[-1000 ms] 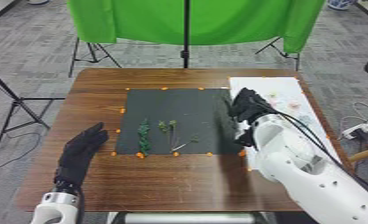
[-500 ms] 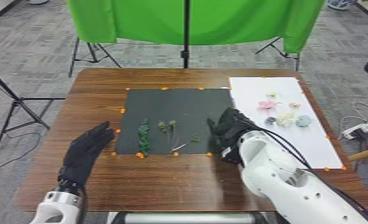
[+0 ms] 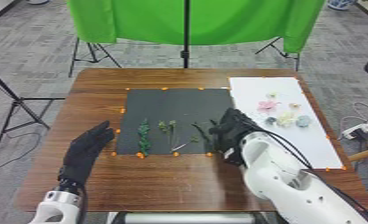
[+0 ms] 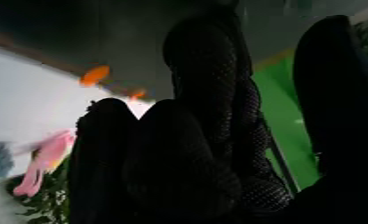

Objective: Arrange flowers

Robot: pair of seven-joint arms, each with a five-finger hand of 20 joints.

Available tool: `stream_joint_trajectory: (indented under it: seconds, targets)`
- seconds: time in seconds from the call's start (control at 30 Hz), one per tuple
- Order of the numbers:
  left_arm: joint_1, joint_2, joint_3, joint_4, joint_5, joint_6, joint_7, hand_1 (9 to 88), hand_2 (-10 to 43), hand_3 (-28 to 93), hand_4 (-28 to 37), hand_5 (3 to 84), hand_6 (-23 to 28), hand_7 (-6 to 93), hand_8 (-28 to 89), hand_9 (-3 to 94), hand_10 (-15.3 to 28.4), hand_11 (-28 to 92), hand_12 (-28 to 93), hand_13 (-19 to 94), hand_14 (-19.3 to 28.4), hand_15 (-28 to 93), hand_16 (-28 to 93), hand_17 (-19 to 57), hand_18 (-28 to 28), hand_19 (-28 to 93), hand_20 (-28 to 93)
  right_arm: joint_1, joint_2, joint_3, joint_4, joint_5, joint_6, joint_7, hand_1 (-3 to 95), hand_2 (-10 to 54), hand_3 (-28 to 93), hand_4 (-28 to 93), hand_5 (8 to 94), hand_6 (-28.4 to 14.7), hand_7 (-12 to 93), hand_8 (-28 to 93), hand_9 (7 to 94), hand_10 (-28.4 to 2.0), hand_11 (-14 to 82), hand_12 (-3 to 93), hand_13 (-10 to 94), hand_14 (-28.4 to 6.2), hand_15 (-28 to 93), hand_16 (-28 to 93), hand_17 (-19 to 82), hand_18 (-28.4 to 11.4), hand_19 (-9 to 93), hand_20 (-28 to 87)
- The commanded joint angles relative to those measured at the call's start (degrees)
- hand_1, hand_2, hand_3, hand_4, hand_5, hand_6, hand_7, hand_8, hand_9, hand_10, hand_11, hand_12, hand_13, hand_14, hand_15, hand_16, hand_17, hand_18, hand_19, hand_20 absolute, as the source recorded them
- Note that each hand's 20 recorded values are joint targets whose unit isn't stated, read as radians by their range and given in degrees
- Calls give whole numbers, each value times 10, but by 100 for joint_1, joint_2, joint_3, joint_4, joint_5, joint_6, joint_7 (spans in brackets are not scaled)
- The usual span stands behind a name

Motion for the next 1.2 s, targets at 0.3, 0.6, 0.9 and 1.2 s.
stream_joint_trajectory:
  seconds: [0.3, 0.6, 0.9, 1.2]
  targets:
    - [117, 35, 17, -145, 122, 925, 827, 254, -92, 680, -194, 459, 37, 112, -38, 412, 121, 143, 175, 290, 152, 157, 60, 27, 130, 45, 206, -836, 923, 1800, -617, -801, -218, 466, 359, -95, 597, -88, 643, -29, 113, -53, 702, -192, 184, 247, 826, -79, 588, 342, 582, -144, 932, 553]
    - [110, -1, 5, -127, 107, 771, 692, 253, -84, 674, -196, 457, 34, 118, -41, 417, 121, 148, 172, 293, 157, 165, 59, 10, 138, 45, 206, -623, 936, 1421, -11, -606, -278, 494, 373, -95, 596, -90, 572, -10, 76, -65, 696, -191, 156, 230, 828, -73, 589, 328, 586, -136, 932, 528]
    - [107, -20, 14, -116, 98, 729, 659, 249, -80, 673, -195, 456, 33, 116, -41, 419, 122, 149, 170, 295, 158, 168, 58, 7, 139, 45, 204, -476, 836, 1028, 413, -691, -19, 421, 406, -95, 602, -95, 559, -4, 80, -67, 731, -173, 162, 213, 873, -44, 563, 323, 621, -115, 932, 511]
    - [132, -9, -68, -123, 61, 858, 728, 249, -80, 675, -196, 457, 34, 115, -40, 420, 121, 150, 171, 295, 160, 170, 57, 6, 140, 47, 203, -379, 825, 496, 809, -1127, 859, 212, 607, -95, 482, -111, 745, 8, 137, 52, 877, -119, 118, 321, 934, -12, 538, 340, 676, -92, 932, 512]
